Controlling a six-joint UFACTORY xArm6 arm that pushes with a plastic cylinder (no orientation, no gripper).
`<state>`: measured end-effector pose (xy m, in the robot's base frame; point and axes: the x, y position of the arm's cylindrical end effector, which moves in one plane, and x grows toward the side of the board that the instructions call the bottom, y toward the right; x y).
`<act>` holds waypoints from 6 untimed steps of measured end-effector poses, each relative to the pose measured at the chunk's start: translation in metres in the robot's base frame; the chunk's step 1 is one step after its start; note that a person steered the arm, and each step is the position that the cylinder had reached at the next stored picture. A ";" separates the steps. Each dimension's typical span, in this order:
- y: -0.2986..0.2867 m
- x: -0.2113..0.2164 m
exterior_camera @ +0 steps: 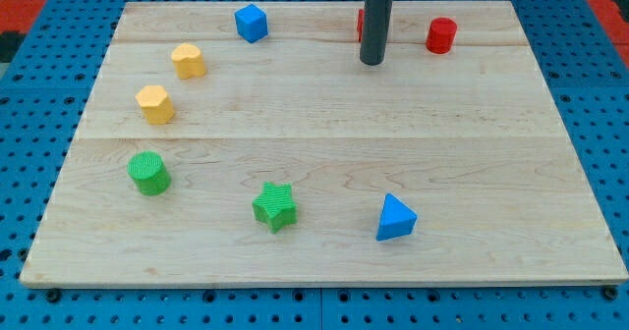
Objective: Place arm on right side of blue triangle
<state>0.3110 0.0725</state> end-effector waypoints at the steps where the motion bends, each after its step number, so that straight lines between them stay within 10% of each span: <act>1: 0.001 0.000; 4: 0.010 0.017; 6: 0.063 0.140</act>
